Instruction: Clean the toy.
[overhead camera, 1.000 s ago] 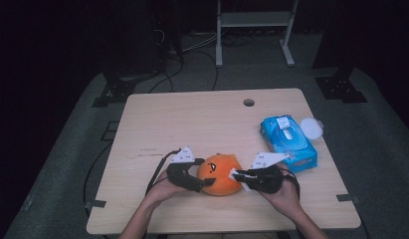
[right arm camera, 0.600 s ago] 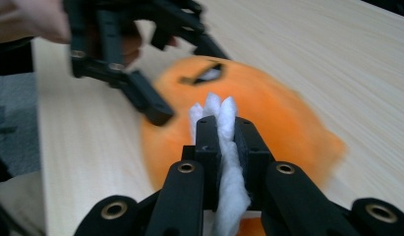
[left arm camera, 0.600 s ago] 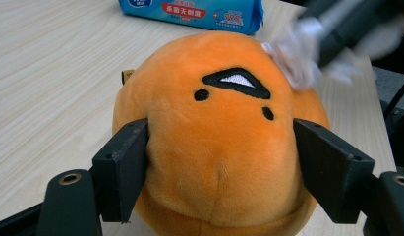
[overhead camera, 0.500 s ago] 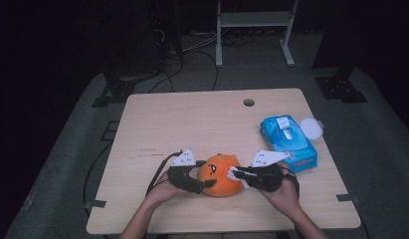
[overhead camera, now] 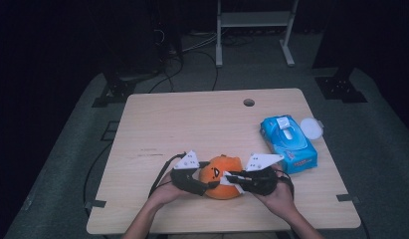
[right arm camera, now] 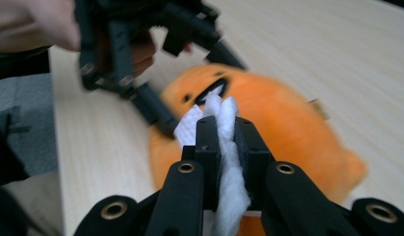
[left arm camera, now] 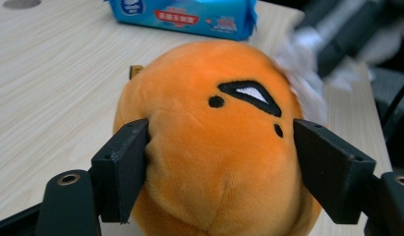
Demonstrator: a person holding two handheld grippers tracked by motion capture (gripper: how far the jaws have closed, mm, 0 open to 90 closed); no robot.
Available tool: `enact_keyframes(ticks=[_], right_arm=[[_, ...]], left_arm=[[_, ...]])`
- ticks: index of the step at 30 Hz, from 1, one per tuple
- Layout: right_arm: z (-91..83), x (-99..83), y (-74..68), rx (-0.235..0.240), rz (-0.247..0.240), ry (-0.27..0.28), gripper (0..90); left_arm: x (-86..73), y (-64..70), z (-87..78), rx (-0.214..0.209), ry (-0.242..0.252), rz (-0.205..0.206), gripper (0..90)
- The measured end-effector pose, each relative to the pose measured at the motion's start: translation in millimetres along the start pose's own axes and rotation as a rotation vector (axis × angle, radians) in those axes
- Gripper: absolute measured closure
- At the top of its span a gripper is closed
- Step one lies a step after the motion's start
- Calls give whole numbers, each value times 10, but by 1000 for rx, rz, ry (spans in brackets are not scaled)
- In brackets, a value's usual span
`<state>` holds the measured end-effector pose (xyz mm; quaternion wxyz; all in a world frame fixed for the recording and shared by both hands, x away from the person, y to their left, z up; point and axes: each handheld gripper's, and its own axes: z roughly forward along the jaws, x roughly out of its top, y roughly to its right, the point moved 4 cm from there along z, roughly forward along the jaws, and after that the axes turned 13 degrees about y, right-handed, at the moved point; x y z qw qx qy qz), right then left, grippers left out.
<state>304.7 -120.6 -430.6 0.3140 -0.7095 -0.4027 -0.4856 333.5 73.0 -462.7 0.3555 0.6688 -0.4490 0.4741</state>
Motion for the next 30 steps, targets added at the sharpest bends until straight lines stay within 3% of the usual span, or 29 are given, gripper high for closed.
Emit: enact_keyframes(ticks=[4, 6, 7, 8, 10, 12, 13, 16, 17, 21, 23, 25, 27, 30], right_arm=[[-50, 5, 126, -44, 24, 20, 815], [-101, -96, 264, -79, 56, -11, 814], [-101, -96, 264, -79, 56, -11, 814], [-127, -160, 279, -79, 71, -29, 814], [-139, -181, 237, -78, 57, -42, 814], [-132, -183, 198, -71, 51, -44, 814], [-83, -175, 72, -36, 38, -51, 814], [-22, -147, -76, 16, 11, -50, 813], [-8, -125, -111, 24, 1, -47, 813], [-7, -57, -89, 18, 1, -16, 814], [-13, 36, -26, -17, -2, 19, 815], [-10, 65, 0, -31, -8, 34, 814], [-16, 68, 31, -41, -9, 34, 814], [-48, 40, 118, -79, -6, 27, 814]], left_arm=[[-13, 6, -11, -13, -2, 22, 245], [-18, 1, -16, -13, 5, 9, 228], [-16, -7, -20, -15, 5, -2, 228], [5, -35, -33, -16, 26, -62, 168], [18, -62, -33, -11, 38, -117, 142], [25, -67, -22, -8, 45, -139, 125], [25, -68, -7, 0, 43, -145, 126], [14, -62, -6, -1, 33, -132, 157], [3, -50, -14, 0, 24, -104, 192], [8, 6, 10, -5, 14, -64, 236], [39, 98, 47, -16, -2, 7, 243], [56, 150, 63, -25, -12, 50, 244], [59, 173, 63, -26, -21, 73, 244], [54, 168, 56, -25, -20, 67, 244]])
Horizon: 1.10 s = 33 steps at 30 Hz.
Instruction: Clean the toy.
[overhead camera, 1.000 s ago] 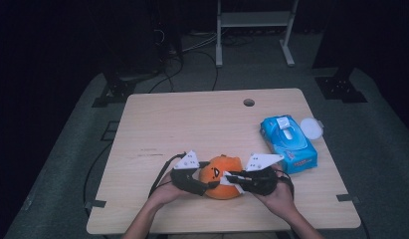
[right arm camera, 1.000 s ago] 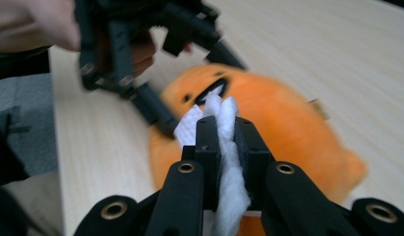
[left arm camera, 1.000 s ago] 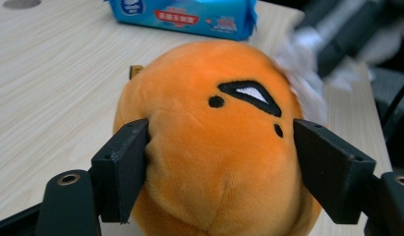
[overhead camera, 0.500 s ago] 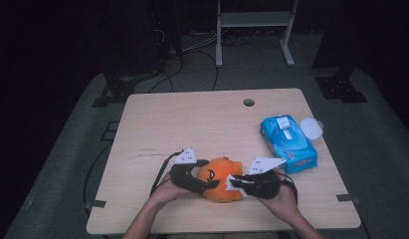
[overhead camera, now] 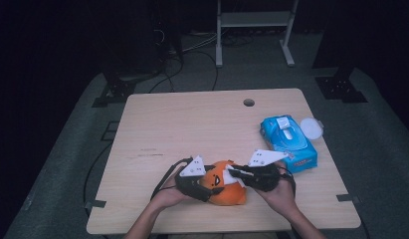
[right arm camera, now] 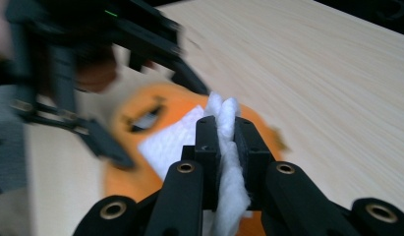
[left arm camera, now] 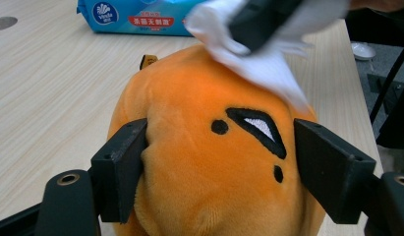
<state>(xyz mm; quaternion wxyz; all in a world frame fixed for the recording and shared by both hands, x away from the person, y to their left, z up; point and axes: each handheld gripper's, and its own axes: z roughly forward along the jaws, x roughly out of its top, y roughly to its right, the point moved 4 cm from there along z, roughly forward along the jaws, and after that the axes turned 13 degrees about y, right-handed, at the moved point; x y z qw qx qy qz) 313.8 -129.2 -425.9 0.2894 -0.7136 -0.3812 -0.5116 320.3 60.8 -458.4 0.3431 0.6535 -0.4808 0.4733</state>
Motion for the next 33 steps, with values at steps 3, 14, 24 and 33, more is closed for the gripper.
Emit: enact_keyframes(ticks=[3, 14, 24, 33], right_arm=[[-77, -141, 194, -59, 31, -34, 814], [47, -4, -136, 61, 11, 15, 813], [-81, -202, 145, -10, 67, -37, 811], [-58, -146, -106, 110, 46, -38, 809]], left_arm=[[-10, -10, -6, 1, 8, -7, 242], [1, 50, 23, 14, -13, 36, 227], [-130, -193, -112, 8, 22, -107, 235], [-177, -270, -161, 29, 26, -159, 235]])
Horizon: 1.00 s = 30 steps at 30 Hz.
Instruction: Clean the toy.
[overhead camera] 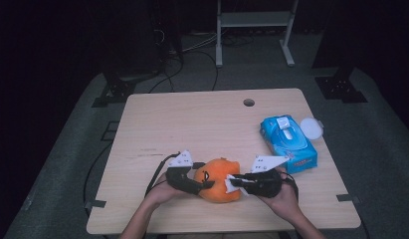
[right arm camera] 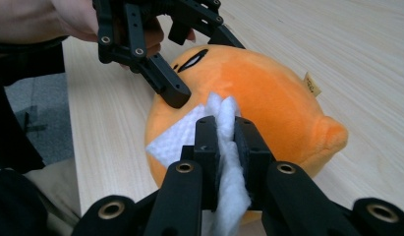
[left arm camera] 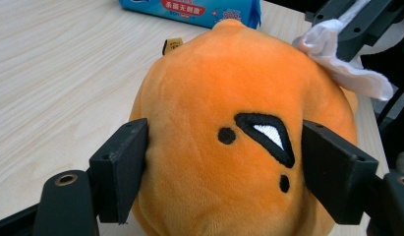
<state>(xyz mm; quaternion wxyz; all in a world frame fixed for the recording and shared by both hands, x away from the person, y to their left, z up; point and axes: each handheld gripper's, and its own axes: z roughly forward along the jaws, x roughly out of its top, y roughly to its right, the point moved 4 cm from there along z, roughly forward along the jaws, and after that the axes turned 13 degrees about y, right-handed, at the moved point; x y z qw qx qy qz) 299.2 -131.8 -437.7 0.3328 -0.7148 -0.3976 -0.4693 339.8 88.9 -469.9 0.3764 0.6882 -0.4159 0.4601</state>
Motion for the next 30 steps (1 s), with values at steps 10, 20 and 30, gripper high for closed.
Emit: enact_keyframes(ticks=[10, 20, 30], right_arm=[[-65, -81, 359, -104, 88, 1, 808], [-33, 35, 321, -67, 119, 53, 808], [17, 93, 216, -51, 85, 61, 807]], left_arm=[[70, 168, 54, -21, -14, 113, 238], [123, 297, 80, -48, -44, 183, 166], [173, 271, 83, -4, -29, 114, 264]])
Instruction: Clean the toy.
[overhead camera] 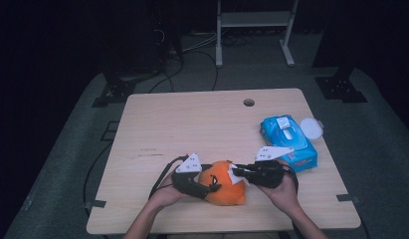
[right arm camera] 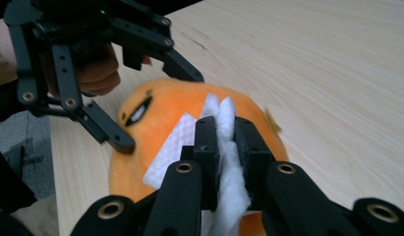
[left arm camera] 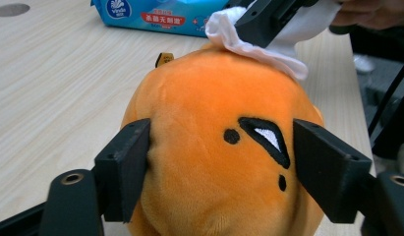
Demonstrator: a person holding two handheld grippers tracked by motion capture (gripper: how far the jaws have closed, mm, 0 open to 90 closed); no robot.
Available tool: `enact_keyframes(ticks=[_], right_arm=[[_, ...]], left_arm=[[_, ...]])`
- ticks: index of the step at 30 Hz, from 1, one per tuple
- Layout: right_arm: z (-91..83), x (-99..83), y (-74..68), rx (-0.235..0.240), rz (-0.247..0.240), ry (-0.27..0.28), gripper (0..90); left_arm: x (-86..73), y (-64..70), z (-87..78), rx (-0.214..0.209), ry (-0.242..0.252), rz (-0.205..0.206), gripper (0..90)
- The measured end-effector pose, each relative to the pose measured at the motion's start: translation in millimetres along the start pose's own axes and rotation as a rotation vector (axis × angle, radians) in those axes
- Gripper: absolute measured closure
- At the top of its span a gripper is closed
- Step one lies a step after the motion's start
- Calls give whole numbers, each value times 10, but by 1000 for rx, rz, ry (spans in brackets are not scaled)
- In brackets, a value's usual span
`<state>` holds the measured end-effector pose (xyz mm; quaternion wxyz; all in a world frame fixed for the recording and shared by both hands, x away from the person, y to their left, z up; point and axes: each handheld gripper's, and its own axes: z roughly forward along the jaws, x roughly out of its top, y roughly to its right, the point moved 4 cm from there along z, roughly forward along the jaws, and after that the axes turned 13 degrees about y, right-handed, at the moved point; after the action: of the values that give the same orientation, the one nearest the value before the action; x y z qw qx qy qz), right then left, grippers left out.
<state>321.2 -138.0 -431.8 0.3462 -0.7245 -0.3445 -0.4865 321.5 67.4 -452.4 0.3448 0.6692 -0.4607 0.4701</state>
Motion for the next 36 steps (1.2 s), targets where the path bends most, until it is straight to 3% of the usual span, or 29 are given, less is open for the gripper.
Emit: enact_keyframes(ticks=[3, 5, 8, 12, 14, 18, 19, 20, 24, 26, 27, 28, 30, 32, 36], right_arm=[[41, 12, -41, 11, -17, -10, 807], [48, -2, -43, 19, -14, -16, 808], [41, -64, -111, 43, -44, -42, 804], [19, -74, -140, 47, -58, -46, 803], [9, -51, -110, 35, -46, -34, 804], [32, 35, -214, 62, -44, 12, 805], [49, 57, -260, 68, -56, 17, 804], [71, 76, -299, 69, -68, 24, 803], [80, 78, -271, 51, -80, 25, 804], [18, 42, -112, -4, -65, 16, 805], [18, 42, -112, -4, -65, 16, 805], [-46, -9, 14, -38, -43, 2, 805], [-69, -26, 41, -36, -23, -1, 805], [-76, -8, 2, -19, -10, 7, 805], [29, 75, -160, 15, -36, 35, 803]], left_arm=[[-1, 1, -16, -15, 1, -14, 246], [15, -44, -55, -20, 13, -44, 223], [43, -97, -68, -1, 34, -97, 112], [-2, -90, -26, -17, 27, -124, 132], [-9, -59, -8, -12, 24, -106, 236], [53, 96, 31, -32, 8, 23, 256], [53, 96, 31, -32, 8, 23, 257], [69, 153, 42, -41, 1, 74, 258], [63, 155, 27, -41, -4, 88, 271], [42, 121, 14, -36, 6, 61, 271], [42, 121, 14, -36, 6, 61, 271], [37, 120, 17, -37, 13, 61, 271], [44, 131, 22, -40, 12, 71, 271], [63, 160, 41, -31, 9, 86, 272], [112, 288, 78, -41, -8, 175, 272]])
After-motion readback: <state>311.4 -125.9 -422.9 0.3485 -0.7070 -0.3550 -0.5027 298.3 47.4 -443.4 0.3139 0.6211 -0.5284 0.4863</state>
